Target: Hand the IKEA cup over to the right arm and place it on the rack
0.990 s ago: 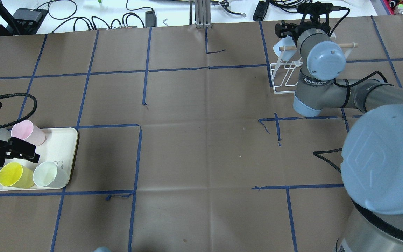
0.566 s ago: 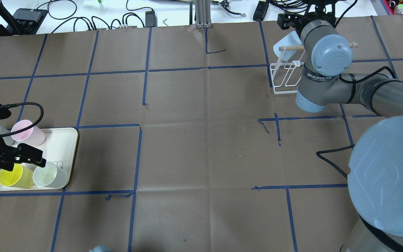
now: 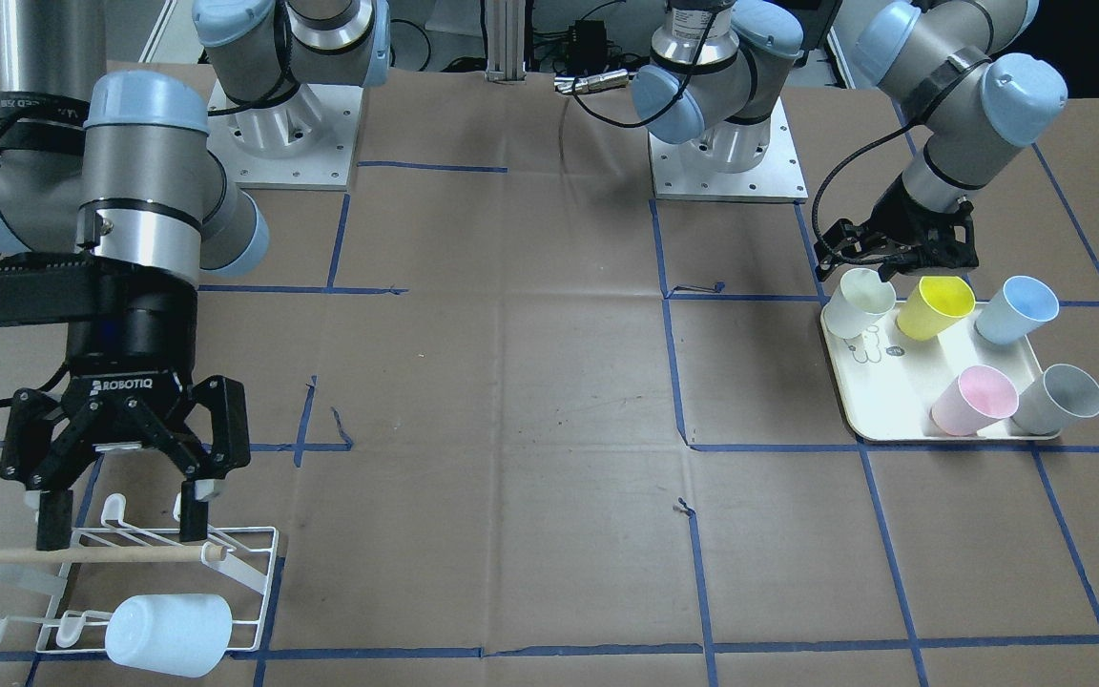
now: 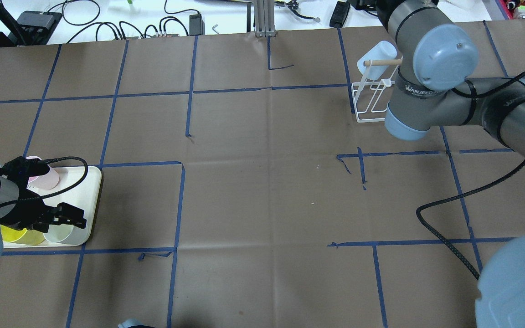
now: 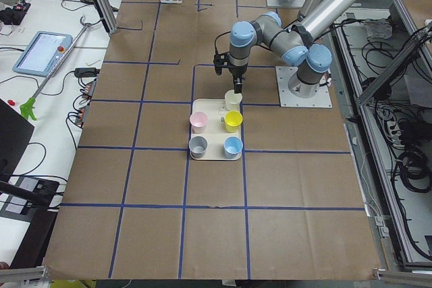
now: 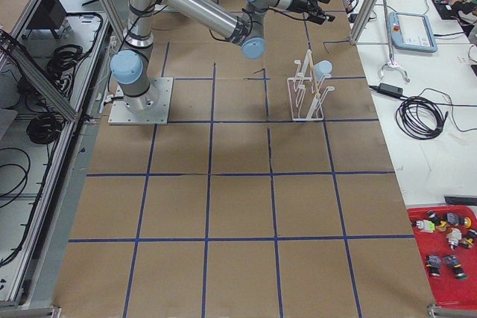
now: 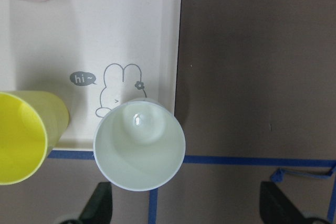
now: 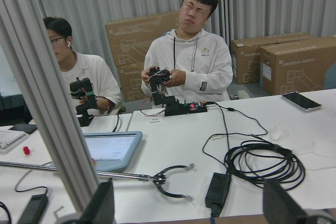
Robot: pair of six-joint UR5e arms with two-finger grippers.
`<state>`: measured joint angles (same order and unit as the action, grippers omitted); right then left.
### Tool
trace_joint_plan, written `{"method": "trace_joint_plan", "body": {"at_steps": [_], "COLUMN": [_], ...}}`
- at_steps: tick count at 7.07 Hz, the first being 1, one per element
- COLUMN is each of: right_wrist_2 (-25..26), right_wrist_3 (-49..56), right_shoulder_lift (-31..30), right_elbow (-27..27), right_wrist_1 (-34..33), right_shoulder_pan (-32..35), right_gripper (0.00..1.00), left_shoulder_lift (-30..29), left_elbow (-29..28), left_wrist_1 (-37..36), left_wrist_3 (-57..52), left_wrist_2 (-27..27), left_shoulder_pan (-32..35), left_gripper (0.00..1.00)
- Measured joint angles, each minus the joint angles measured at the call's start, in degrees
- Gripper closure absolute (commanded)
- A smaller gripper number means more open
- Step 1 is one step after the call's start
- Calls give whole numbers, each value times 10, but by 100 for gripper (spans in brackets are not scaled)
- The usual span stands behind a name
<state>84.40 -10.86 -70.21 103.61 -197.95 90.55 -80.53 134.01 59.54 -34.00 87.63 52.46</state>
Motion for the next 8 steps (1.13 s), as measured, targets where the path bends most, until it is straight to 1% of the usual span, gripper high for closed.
{"method": "trace_joint_plan", "body": {"at_steps": [2,3,4,5,6,7,8], "right_wrist_2": [-10,-11,-11,-12,-13,-14,-15], "right_wrist_3": [-159,-218,-266,-332,-433,-525,-584], "right_shoulder_lift": [-14,-16,-16,-17,-18,-21,-23], "right_elbow": [4,6,13,28,48,63,73], "right_wrist_1": [0,-1,-3,-6,-8,-10,-23], "right_shoulder_pan": [56,84,109,127,136,139,139], "right_gripper": [0,0,0,0,0,0,0], "left_shoulder_lift": [-24,-30,-30,-30,-31,-31,-31], "left_elbow": [13,15,15,14,14,13,12], "left_wrist_1": [-28,-34,-37,-38,-38,-38,-37], "left_wrist_3": [-3,-5,-6,-6,-5,-3,-2], "left_wrist_2": [4,6,6,6,6,5,5], "left_shoulder_pan": [0,0,0,0,0,0,0], "left_gripper": [1,10,34,67,90,100,100]}}
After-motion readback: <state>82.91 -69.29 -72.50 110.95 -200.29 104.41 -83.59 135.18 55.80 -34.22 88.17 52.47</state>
